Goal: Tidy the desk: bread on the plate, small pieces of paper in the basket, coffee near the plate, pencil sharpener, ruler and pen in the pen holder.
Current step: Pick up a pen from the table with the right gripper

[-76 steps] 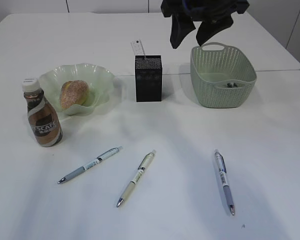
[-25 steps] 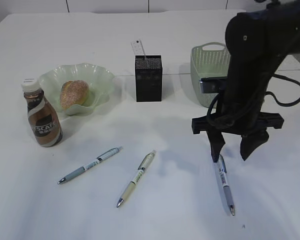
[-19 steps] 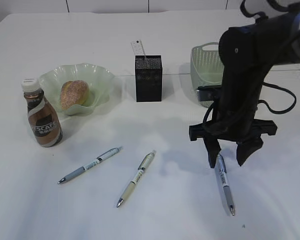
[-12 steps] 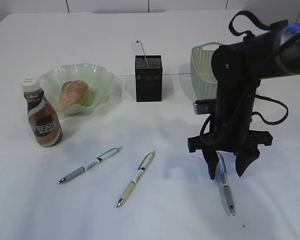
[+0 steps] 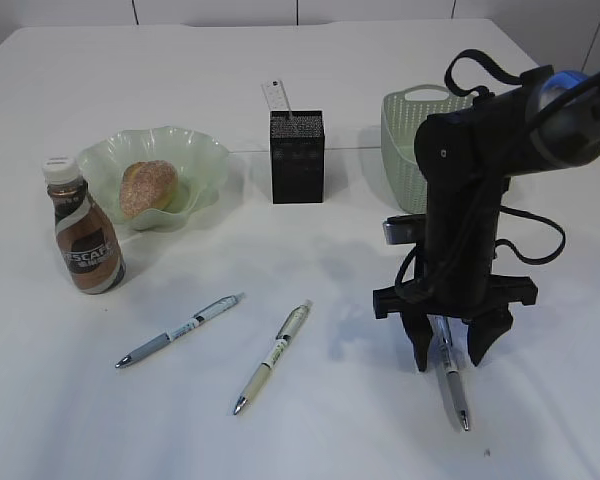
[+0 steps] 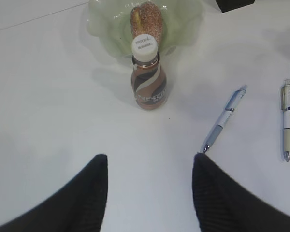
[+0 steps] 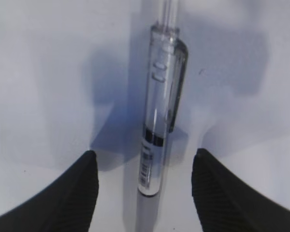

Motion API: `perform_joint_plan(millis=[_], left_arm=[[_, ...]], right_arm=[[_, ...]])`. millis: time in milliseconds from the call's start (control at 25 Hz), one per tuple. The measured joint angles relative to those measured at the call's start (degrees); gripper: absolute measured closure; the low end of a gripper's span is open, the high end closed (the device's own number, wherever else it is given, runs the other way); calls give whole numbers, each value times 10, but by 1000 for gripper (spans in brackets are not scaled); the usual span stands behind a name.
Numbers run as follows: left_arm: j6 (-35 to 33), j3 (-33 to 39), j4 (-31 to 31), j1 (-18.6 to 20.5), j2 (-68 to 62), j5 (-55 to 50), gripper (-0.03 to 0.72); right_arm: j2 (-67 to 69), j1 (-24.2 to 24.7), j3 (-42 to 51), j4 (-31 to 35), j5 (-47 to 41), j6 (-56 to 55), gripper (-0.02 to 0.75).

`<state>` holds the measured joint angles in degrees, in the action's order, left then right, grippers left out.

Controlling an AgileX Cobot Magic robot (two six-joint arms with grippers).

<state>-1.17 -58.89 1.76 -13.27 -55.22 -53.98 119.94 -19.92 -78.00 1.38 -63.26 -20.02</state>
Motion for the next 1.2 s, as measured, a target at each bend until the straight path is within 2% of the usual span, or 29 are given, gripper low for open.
perform_joint_plan(millis=[1200], left_arm=[[0,0,3,0,0,5,294]], right_arm=[[0,0,0,22,51,-1,260]])
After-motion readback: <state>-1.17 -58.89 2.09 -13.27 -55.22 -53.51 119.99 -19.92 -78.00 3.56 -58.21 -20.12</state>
